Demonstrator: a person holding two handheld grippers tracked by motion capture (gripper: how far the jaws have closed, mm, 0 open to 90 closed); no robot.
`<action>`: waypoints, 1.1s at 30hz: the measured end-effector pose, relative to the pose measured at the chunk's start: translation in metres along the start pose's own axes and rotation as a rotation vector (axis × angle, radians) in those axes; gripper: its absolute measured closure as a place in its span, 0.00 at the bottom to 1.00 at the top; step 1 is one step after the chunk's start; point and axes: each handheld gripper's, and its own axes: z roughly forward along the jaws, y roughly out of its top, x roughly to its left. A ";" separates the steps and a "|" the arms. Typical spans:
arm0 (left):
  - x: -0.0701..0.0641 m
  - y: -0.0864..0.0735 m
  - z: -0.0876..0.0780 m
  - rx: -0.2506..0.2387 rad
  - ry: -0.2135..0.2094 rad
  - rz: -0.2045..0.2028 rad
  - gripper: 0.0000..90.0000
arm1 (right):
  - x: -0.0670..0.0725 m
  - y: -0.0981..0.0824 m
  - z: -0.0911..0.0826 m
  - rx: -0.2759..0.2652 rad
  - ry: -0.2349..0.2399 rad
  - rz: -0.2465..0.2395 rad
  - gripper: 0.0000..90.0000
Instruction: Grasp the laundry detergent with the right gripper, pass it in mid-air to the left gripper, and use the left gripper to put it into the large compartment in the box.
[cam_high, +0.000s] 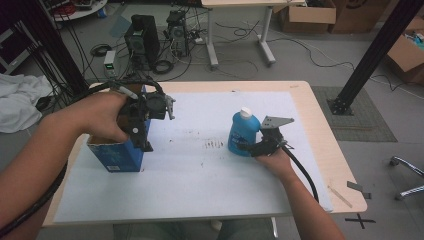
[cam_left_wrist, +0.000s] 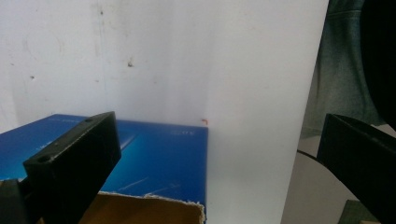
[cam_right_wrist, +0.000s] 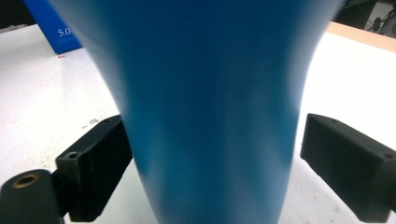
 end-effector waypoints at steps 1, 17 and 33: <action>0.000 0.000 0.000 0.000 0.000 0.000 0.00 | 0.000 0.000 0.000 -0.001 0.000 0.000 0.11; 0.001 0.001 0.001 0.005 -0.003 -0.001 0.00 | 0.002 0.000 0.000 0.000 0.004 0.009 0.17; 0.001 0.001 0.002 0.001 -0.002 -0.004 0.00 | 0.002 0.001 0.000 -0.014 0.009 0.016 0.21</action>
